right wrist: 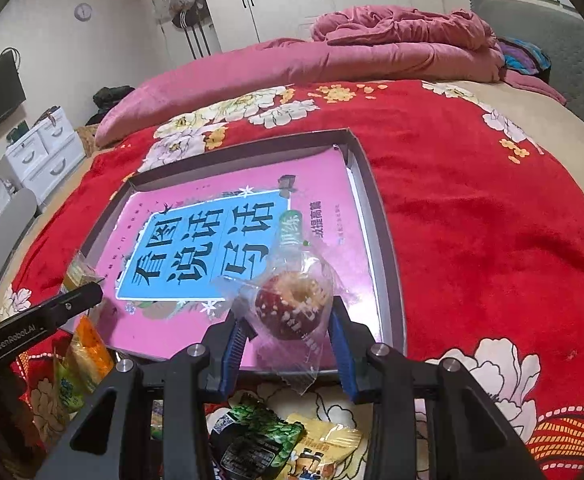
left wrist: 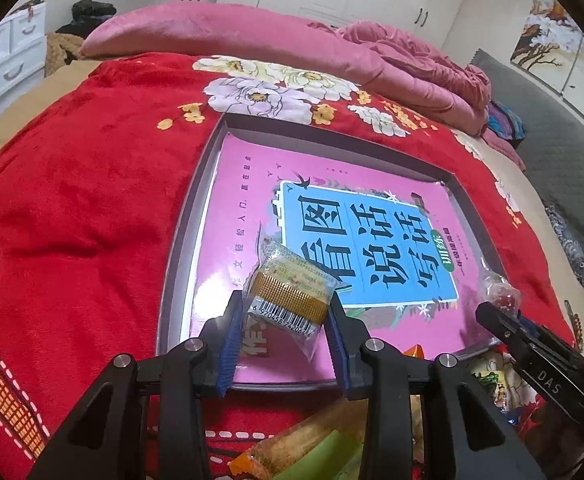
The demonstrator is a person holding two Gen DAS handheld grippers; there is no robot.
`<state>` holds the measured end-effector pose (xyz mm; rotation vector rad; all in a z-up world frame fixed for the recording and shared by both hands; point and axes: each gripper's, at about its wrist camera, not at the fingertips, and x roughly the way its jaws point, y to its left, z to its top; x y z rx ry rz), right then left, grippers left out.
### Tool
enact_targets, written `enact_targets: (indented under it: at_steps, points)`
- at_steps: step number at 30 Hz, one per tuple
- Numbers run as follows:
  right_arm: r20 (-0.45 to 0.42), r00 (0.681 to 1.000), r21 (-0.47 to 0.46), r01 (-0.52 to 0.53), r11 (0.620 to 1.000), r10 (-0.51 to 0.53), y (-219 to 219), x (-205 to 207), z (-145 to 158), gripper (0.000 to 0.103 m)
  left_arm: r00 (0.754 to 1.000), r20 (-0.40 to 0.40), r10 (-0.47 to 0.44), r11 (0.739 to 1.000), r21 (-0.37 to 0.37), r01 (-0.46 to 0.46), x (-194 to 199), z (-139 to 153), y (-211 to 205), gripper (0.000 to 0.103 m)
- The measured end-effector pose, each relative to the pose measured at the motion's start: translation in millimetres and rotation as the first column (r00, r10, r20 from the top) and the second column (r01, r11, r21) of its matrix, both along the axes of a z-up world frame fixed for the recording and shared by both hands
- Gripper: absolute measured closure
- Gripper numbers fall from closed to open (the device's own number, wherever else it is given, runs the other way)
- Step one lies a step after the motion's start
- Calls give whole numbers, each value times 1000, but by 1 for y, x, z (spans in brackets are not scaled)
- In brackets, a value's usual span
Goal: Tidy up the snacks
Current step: 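Carry the cake packet with the left tool while the right tool carries the date bag into the tray, then open the left tool over the tray while the right tool releases the date bag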
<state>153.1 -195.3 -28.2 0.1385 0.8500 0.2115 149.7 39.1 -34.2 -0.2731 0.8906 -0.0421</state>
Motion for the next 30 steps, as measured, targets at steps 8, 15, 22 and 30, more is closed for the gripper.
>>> enact_targets:
  at_steps: [8,15,22,30]
  points:
    - [-1,1000,-24,13,1000,-13,-2,0,0,63,1000,-19,-3,1000,-14,2,2,-4,1,63]
    - [-6,1000,-17,23,1000,-23,-6,0,1,62,1000,-19,-10,1000,-10,10,2,-5,-1,63]
    - [-3,1000,-6,29,1000,-29,-10,-1,2,56,1000,-20,-10,1000,-12,9,3,-4,-2,62]
    - [-3,999,-1,34,999,-34,-12,-2,3,54,1000,-18,-5,1000,-20,4,1,-3,0,55]
